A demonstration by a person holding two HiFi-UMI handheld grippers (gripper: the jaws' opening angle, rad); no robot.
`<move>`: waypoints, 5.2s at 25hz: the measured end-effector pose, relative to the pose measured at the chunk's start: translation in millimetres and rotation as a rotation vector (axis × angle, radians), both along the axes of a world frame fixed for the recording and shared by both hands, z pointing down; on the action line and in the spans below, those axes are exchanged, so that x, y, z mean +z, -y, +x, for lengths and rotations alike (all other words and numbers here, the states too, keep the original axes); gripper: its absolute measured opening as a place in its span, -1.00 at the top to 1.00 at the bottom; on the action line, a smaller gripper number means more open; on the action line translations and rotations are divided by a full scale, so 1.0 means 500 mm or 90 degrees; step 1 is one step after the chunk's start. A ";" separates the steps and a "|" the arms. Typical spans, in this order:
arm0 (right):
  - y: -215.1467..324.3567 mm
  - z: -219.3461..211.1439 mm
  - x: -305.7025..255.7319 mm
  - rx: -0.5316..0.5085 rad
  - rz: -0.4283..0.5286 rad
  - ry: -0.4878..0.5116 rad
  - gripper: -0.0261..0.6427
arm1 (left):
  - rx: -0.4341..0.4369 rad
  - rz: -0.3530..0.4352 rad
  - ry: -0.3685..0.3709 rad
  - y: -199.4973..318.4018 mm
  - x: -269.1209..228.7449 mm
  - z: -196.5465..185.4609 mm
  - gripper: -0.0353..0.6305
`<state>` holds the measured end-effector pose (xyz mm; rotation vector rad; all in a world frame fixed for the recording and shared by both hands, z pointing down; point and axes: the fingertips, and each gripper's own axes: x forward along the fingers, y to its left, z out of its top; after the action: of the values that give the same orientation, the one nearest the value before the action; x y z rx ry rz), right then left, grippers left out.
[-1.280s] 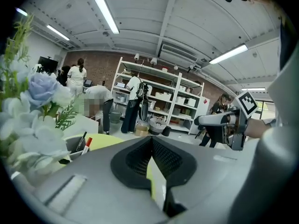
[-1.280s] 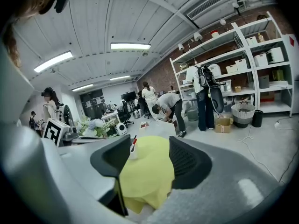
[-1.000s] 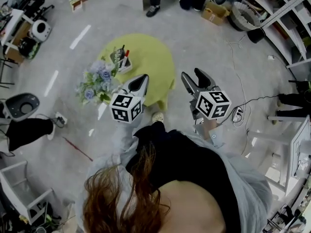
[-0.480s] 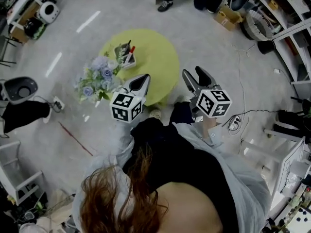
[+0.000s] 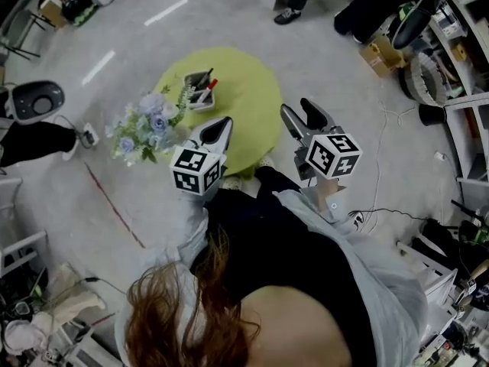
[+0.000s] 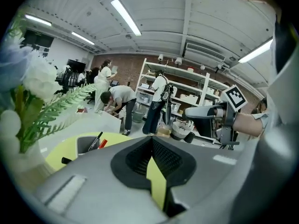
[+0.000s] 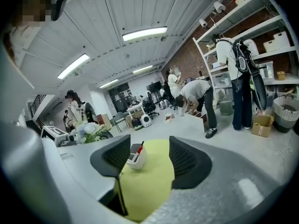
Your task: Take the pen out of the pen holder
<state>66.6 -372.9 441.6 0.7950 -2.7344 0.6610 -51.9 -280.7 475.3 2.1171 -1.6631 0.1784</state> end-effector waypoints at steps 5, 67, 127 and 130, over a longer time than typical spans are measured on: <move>0.054 -0.023 0.006 -0.060 -0.010 -0.004 0.14 | -0.070 -0.005 -0.010 0.026 0.002 -0.011 0.83; 0.015 -0.493 0.326 -0.442 -0.232 -0.103 0.70 | -0.544 -0.106 -0.074 -0.242 0.117 -0.094 0.83; 0.008 -0.115 -0.054 -0.146 0.070 -0.010 0.72 | -0.151 -0.006 -0.004 -0.114 0.007 -0.075 0.83; -0.016 -0.096 -0.048 -0.133 0.077 -0.025 0.72 | -0.127 -0.005 -0.003 -0.116 -0.003 -0.075 0.83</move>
<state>18.5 -364.8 417.6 0.5279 -2.7912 0.4350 -89.4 -222.6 474.0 1.9286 -1.8539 0.1172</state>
